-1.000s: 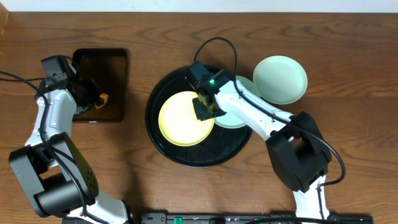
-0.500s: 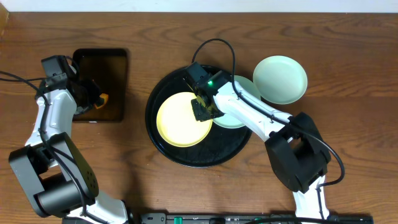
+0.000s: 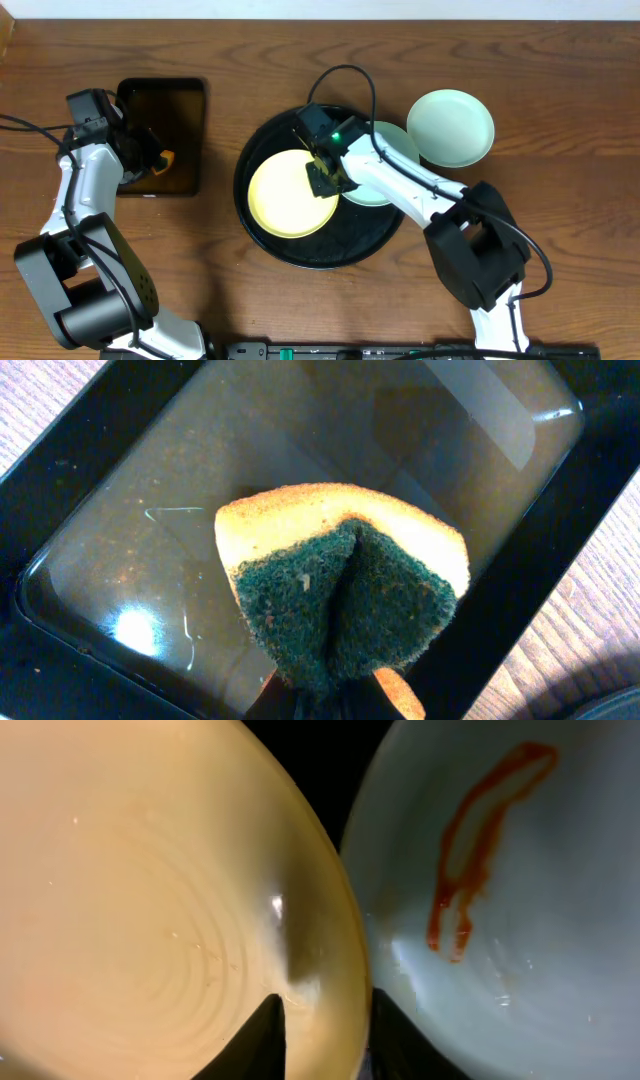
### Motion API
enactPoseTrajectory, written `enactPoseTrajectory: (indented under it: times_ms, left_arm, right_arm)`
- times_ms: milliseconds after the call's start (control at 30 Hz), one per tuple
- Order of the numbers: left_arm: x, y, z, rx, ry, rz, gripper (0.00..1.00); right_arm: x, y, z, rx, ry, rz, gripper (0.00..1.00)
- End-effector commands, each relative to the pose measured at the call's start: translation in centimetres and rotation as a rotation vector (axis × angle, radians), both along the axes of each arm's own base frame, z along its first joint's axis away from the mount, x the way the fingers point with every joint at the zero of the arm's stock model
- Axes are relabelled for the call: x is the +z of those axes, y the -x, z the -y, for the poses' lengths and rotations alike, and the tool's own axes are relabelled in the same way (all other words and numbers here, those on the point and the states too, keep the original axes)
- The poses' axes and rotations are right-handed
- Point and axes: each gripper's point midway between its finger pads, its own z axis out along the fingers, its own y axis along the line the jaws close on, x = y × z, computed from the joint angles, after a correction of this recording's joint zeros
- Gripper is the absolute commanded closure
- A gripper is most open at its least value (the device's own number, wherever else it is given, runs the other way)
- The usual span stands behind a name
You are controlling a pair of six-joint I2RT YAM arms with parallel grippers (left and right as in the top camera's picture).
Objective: Clean dirty plates on tray and stack at the side
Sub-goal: 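Grip the yellow plate rim with the right gripper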
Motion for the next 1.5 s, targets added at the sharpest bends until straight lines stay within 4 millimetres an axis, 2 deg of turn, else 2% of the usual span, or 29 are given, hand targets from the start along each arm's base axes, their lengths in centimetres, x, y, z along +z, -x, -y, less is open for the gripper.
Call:
enactPoseTrajectory:
  times_ms: [0,133,267,333,433,800,1067,1167,1333,1467]
  left_arm:
    - [0.1,0.1,0.2,-0.003,0.009,0.001,0.92]
    - [0.1,0.1,0.2,-0.003,0.009,0.000,0.92]
    - [0.1,0.2,0.2,-0.003,0.010,-0.001,0.92]
    - [0.1,0.2,0.2,-0.003,0.010,-0.003,0.92]
    - [0.1,0.2,0.2,-0.003,0.010,-0.003,0.92]
    - [0.1,0.2,0.2,-0.003,0.010,-0.003,0.92]
    - [0.1,0.2,0.2,-0.003,0.010,-0.003,0.92]
    - [0.1,0.2,0.2,-0.003,0.010,-0.003,0.92]
    - [0.1,0.2,0.2,-0.003,0.010,-0.003,0.92]
    - [0.1,0.2,0.2,-0.003,0.010,-0.001,0.92]
  right_arm:
    - [-0.7,1.9,-1.5,0.038,-0.014,-0.042,0.76]
    - [-0.7,2.9,-2.3,0.072,-0.008,-0.042,0.79]
    - [-0.7,3.9,-2.8,0.079,0.000,-0.053,0.72]
    - [-0.8,4.2,-2.4,0.044,0.020,-0.062,0.71]
    - [-0.8,3.9,-1.3,-0.006,0.070,-0.043,0.70]
    - [-1.8,4.0,0.2,-0.094,0.127,-0.026,0.70]
    - [-2.2,3.3,0.0,-0.148,0.103,-0.005,0.66]
    - [-2.7,2.9,-0.2,-0.157,0.095,0.000,0.67]
    - [-4.6,3.0,0.0,-0.176,0.093,-0.049,0.68]
    - [-4.7,2.8,0.0,-0.188,0.068,-0.071,0.71]
